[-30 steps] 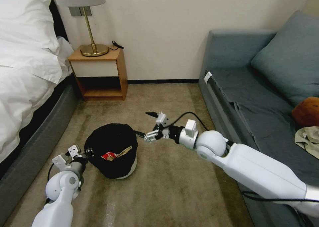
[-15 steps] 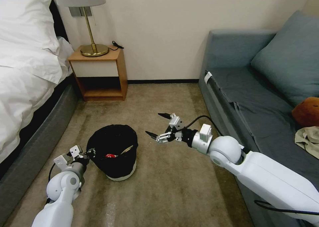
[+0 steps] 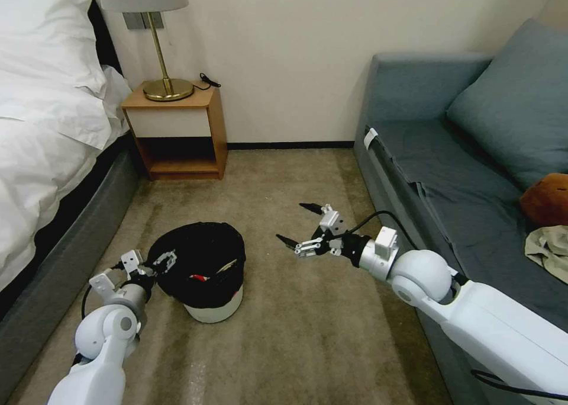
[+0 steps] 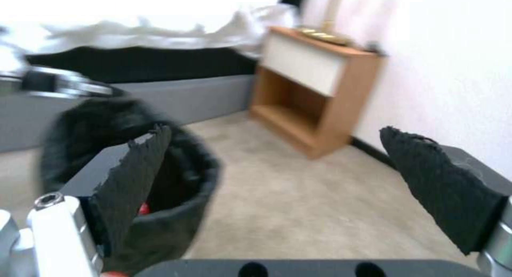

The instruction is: Pick up the trash bin, then pick up the garbage on the floor and place it into the trash bin.

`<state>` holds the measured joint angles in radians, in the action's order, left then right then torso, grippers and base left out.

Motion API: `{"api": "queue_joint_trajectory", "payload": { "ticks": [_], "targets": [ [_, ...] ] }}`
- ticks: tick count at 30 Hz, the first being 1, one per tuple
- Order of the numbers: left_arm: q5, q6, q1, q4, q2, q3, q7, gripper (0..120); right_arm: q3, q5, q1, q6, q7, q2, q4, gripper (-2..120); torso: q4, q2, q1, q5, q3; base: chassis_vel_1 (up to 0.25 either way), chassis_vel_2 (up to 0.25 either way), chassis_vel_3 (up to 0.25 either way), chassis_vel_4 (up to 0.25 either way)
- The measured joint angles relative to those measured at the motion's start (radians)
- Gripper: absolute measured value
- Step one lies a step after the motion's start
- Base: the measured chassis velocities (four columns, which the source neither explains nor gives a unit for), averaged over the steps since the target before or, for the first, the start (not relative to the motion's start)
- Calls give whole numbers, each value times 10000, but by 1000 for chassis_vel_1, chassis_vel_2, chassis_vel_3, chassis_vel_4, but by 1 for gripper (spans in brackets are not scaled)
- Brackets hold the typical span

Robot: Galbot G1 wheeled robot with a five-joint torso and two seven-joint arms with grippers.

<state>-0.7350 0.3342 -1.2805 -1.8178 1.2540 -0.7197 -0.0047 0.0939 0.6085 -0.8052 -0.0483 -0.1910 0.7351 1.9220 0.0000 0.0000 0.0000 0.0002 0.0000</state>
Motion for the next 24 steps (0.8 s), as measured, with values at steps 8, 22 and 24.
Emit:
{"api": "queue_joint_trajectory", "payload": {
  "ticks": [8, 22, 24],
  "targets": [
    [3023, -1602, -1610, -1862, 399, -280, 1348, 100, -3929, -505, -2800, -331, 932, 872, 849, 100, 4, 0, 0, 0, -1, 0, 0, 0, 0],
    [3576, -4175, -2746, -2671, 1822, -287, 1838, 100, -6915, -1537, -6400, -178, 844, 2469, 2486, 100, -1, 1, 0, -2, -1, 0, 0, 0, 0],
    [3322, -4668, -3029, -2681, 1927, -325, 1984, 100, -7250, -1785, -6863, -196, 822, 2879, 2741, 100, -3, 1, -1, -4, -1, 0, 0, 0, 0]
  ]
}}
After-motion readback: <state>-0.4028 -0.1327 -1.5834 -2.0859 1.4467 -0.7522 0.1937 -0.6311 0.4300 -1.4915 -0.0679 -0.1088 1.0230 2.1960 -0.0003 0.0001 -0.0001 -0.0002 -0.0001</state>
